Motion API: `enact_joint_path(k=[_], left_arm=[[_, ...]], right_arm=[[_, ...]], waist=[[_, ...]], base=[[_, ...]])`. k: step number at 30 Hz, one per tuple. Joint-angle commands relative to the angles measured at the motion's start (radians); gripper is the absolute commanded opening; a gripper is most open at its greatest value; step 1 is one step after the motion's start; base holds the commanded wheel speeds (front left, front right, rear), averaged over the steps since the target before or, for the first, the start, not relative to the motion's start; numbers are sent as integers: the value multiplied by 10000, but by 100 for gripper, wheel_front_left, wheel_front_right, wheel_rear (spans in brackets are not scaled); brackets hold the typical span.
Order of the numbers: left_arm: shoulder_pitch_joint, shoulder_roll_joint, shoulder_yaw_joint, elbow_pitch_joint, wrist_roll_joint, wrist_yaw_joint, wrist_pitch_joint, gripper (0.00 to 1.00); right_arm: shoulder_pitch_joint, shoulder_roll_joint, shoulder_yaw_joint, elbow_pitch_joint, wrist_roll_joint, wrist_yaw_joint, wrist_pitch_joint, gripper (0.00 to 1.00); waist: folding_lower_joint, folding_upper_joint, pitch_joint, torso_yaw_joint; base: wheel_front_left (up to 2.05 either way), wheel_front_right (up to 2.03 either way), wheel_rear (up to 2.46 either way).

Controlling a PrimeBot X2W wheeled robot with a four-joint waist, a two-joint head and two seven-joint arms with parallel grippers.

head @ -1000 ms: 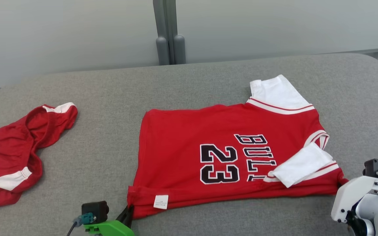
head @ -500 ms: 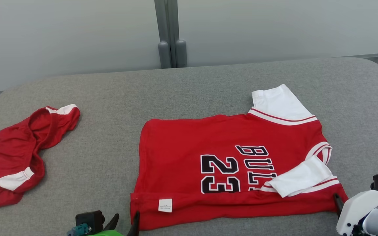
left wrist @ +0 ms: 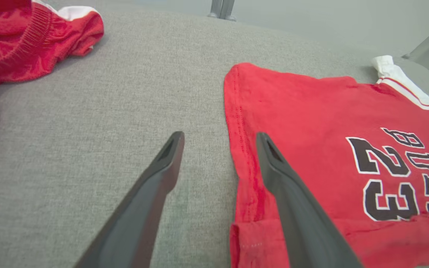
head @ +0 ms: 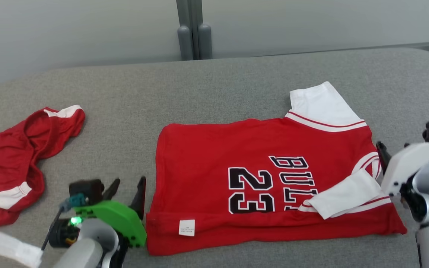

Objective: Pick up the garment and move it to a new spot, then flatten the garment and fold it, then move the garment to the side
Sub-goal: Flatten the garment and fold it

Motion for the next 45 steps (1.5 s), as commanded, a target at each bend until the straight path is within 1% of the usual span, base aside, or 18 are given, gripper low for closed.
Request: enact_joint_path(k=[1, 4, 7, 11, 15, 19, 24, 32, 33, 34, 35, 36, 40, 45], left_arm=[[-585, -74, -13, 181, 130, -84, 210, 100], [-1756, -372, -141, 718, 130, -183, 823, 100], [-2801, -649, -226, 1380, 121, -280, 1323, 100], [-4019, -1022, -341, 2402, 293, -366, 1611, 100], [-4880, -1376, -411, 3200, 259, -563, 1757, 100], [-5507, -1744, -480, 3898, 300, -727, 1608, 100], [-5974, -2092, -556, 4555, 296, -941, 1400, 100], [-6549, -2455, -754, 5552, 521, -1012, 881, 100], [-6591, -2513, -826, 5656, 549, -1081, 891, 100], [-6622, -2563, -862, 5725, 545, -1118, 872, 47], [-6678, -2613, -893, 5813, 548, -1162, 836, 20], [-6713, -2649, -920, 5877, 551, -1216, 805, 0], [-6813, -2805, -1095, 6101, 516, -1391, 711, 0], [-6991, -2968, -1304, 6132, 425, -1483, 433, 0]], right_arm=[[-556, -141, 195, 195, -1, -15, 120, 100], [-1771, -347, 500, 906, 204, -15, 299, 100], [-2926, -409, 647, 1731, 186, -15, 266, 100], [-4397, -614, 950, 2957, -99, -13, -75, 100], [-5424, -613, 1086, 3871, -185, -12, -540, 100], [-6124, -684, 1297, 4601, -178, -13, -891, 100], [-6639, -792, 1530, 5208, -73, -13, -1171, 100], [-7112, -996, 1863, 5938, -41, -13, -1596, 100], [-7182, -1019, 1909, 6047, -81, -13, -1575, 100], [-7230, -1044, 1944, 6156, -136, -13, -1542, 100], [-7300, -1099, 1966, 6258, -193, -13, -1522, 100], [-7379, -1151, 1935, 6322, -234, -13, -1556, 100], [-7694, -1306, 1612, 6692, -459, -13, -1662, 100], [-8005, -1515, 1046, 7164, -875, -13, -1675, 100]], waist=[[0, 0, 478, 47], [0, 0, 958, 101], [0, 0, 1397, 110], [0, 0, 1981, 128], [0, 0, 2476, 138], [0, 0, 2837, 144], [0, 0, 3112, 212], [0, 0, 3398, 328], [0, 0, 3454, 349], [0, 0, 3492, 369], [0, 0, 3545, 403], [0, 0, 3594, 438], [0, 0, 3811, 654], [0, 0, 4148, 1010]], base=[[0, 0, 0], [0, 0, 0], [0, 0, 0], [0, 0, 0], [0, 0, 0], [0, 0, 0], [0, 0, 0], [0, 0, 0], [0, 0, 0], [0, 0, 0], [0, 0, 0], [0, 0, 0], [0, 0, 0], [0, 0, 0]])
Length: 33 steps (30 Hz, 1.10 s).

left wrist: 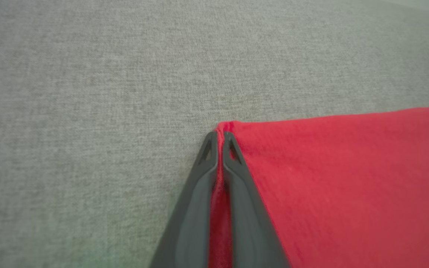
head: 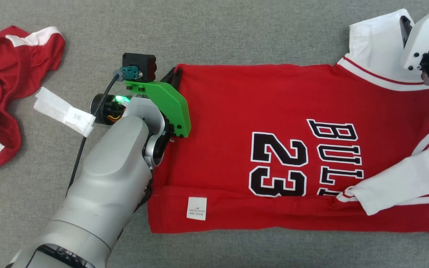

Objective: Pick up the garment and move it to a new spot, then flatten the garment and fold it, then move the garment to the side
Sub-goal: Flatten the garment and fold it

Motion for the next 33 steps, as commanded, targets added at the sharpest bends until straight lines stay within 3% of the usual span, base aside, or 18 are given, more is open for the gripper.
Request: enact_joint_path(k=[1, 5, 6, 7, 8, 9, 10, 18, 25, 33], left_arm=[[-45, -5, -101, 122, -52, -19, 0, 0], [-133, -38, -299, 19, -77, -120, -413, 0], [-149, -46, -338, 1, -107, -144, -506, 0], [-165, -49, -373, -8, -129, -146, -575, 0], [-188, -54, -410, -11, -142, -142, -613, 0], [-197, -55, -451, -20, -176, -134, -702, 0], [-214, -55, -469, -39, -179, -114, -817, 0], [-397, -32, -318, 244, -187, 125, -2030, 0], [-317, -40, -232, 750, -272, 64, -2470, 0], [463, -21, -494, 1007, -44, -267, -2811, 0]], right_arm=[[-100, -87, -26, 144, -242, -12, 77, 100], [-147, -29, -296, 519, -536, -12, 274, 100], [-120, -14, -402, 693, -633, -12, 457, 95], [-65, -9, -454, 850, -773, -12, 625, 45], [-28, -21, -529, 910, -878, -16, 681, 31], [-6, -9, -591, 869, -1021, -16, 579, 5], [-8, -20, -720, 795, -1124, -16, 418, 0], [-191, 500, -1383, 265, -1277, -15, -1563, 0], [-284, 612, -1109, 268, -903, -15, -3101, 0], [563, 592, -165, 528, 40, -15, -3421, 0]], waist=[[0, 0, 284, 286], [0, 0, 440, 425], [0, 0, 467, 435], [0, 0, 485, 440], [0, 0, 497, 438], [0, 0, 494, 424], [0, 0, 475, 407], [0, 0, -100, 156], [0, 0, -753, -60], [0, 0, -1715, -232]], base=[[0, 0, 0], [0, 0, 0], [0, 0, 0], [0, 0, 0], [0, 0, 0], [0, 0, 0], [0, 0, 0], [0, 0, 0], [0, 0, 0], [0, 0, 0]])
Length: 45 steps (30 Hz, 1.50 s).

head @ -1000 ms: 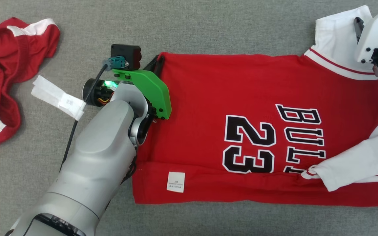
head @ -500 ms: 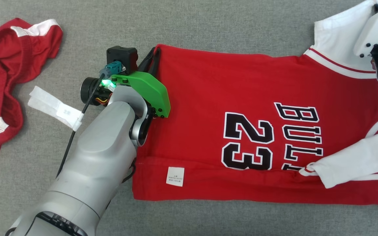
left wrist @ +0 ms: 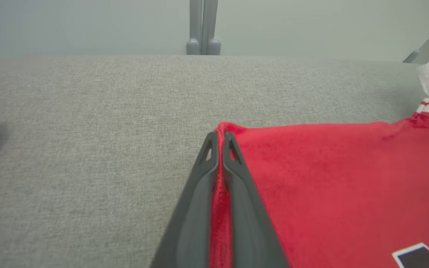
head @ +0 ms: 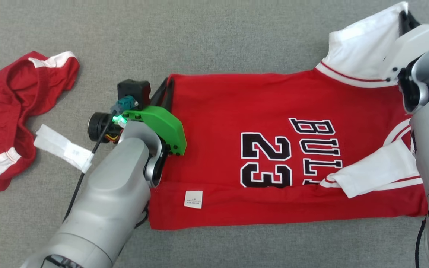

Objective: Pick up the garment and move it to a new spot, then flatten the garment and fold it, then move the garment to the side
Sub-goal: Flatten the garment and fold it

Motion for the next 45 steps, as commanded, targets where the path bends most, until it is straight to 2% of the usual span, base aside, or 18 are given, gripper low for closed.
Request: enact_joint_path(k=[1, 6, 15, 24, 32, 33, 34, 36, 37, 38, 39, 40, 41, 45], left_arm=[[281, 112, -67, 28, 83, -94, -77, 0], [1106, 350, -98, -174, 282, -325, -176, 0], [2744, 871, 566, -1110, 638, -237, -175, 0], [3567, 1060, 1081, -1561, 1033, -191, -176, 0], [4138, 1155, 1522, -1767, 1254, -185, -177, 2], [4227, 1155, 1575, -1752, 1289, -193, -177, 17], [4311, 1126, 1599, -1716, 1285, -228, -177, 38], [4447, 1066, 1691, -1665, 1300, -296, -177, 55], [4500, 1041, 1747, -1661, 1312, -303, -177, 86], [4568, 1016, 1803, -1664, 1325, -312, -177, 100], [4645, 989, 1875, -1687, 1345, -320, -177, 100], [4711, 962, 1973, -1744, 1331, -325, -177, 100], [4796, 938, 2108, -1839, 1369, -329, -177, 100], [5241, 942, 2835, -2585, 1579, -254, -177, 100]], right_arm=[[367, -26, 218, -19, 274, -18, -25, 0], [1596, -73, 1299, -622, 1432, -19, 205, 0], [4176, -647, 2406, -2579, 3245, -19, 1197, 0], [6213, -1091, 2364, -4678, 3859, -19, 2062, 0], [7292, -997, 2138, -5864, 3669, -17, 3185, 0], [7422, -970, 2184, -5995, 3675, -17, 3360, 0], [7535, -950, 2209, -6096, 3705, -19, 3509, 0], [7829, -1001, 2229, -6288, 3645, -19, 3862, 0], [7946, -1005, 2159, -6347, 3573, -19, 3967, 0], [8052, -988, 2103, -6396, 3505, -19, 4062, 0], [8200, -982, 2122, -6465, 3414, -17, 4215, 17], [8327, -963, 2089, -6552, 3347, -14, 4285, 44], [8439, -948, 1987, -6596, 3244, -16, 4353, 100], [8784, -822, 1783, -6858, 3021, -16, 4476, 100]], waist=[[0, 0, -560, -186], [0, 0, -1180, -428], [0, 0, -2086, -871], [0, 0, -2465, -1160], [0, 0, -2517, -1282], [0, 0, -2530, -1277], [0, 0, -2545, -1269], [0, 0, -2588, -1234], [0, 0, -2606, -1217], [0, 0, -2628, -1198], [0, 0, -2656, -1174], [0, 0, -2690, -1152], [0, 0, -2726, -1135], [0, 0, -2851, -1071]], base=[[0, 0, 0], [0, 0, 0], [0, 0, 0], [0, 0, 0], [0, 0, 0], [0, 0, 0], [0, 0, 0], [0, 0, 0], [0, 0, 0], [0, 0, 0], [0, 0, 0], [0, 0, 0], [0, 0, 0], [0, 0, 0]])
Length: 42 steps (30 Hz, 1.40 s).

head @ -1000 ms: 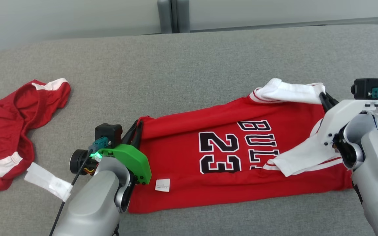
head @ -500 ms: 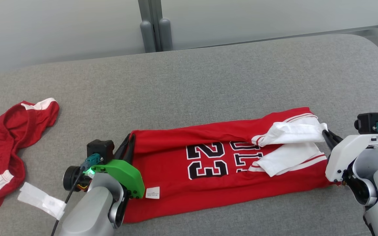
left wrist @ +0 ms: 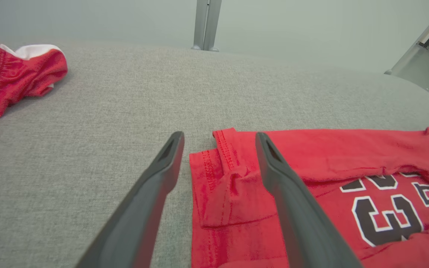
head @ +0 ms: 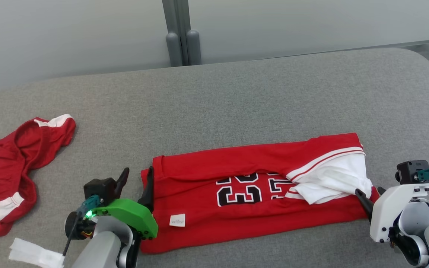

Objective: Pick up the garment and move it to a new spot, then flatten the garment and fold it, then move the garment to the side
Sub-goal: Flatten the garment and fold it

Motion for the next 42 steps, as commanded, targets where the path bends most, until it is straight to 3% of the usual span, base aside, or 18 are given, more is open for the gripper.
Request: enact_joint_path(k=[1, 4, 9, 15, 21, 31, 42], left_arm=[[276, 29, 323, -395, 181, 41, -35, 100], [999, -31, 1391, -1787, 643, -52, -32, 100], [2378, -398, 2985, -4013, 1794, -595, -22, 100], [3583, -803, 4124, -5502, 2739, -1085, -22, 100], [4349, -881, 4325, -6084, 3385, -1279, -20, 100], [4604, -885, 4233, -6424, 3432, -1335, -22, 100], [4453, -885, 4220, -6265, 3503, -1349, -20, 100]], right_arm=[[156, 57, -92, -147, -77, -12, 18, 100], [379, 196, -373, -469, -56, -12, -24, 100], [506, 599, -1228, -713, -6, -10, -63, 100], [89, 1213, -2106, -269, -201, -7, -267, 100], [-374, 1529, -2686, 713, -590, -6, -539, 100], [-1479, 1861, -4095, 2792, -1315, -7, -1017, 100], [-2028, 1823, -4107, 4593, -2056, -9, -779, 100]], waist=[[1, 0, -86, 57], [1, 0, -259, 128], [1, 0, -541, 282], [1, 0, -638, 546], [1, 0, -519, 874], [1, 0, -51, 1549], [1, 0, 232, 1753]], base=[[0, 0, 0], [0, 0, 0], [0, 0, 0], [0, 0, 0], [0, 0, 0], [0, 0, 0], [0, 0, 0]])
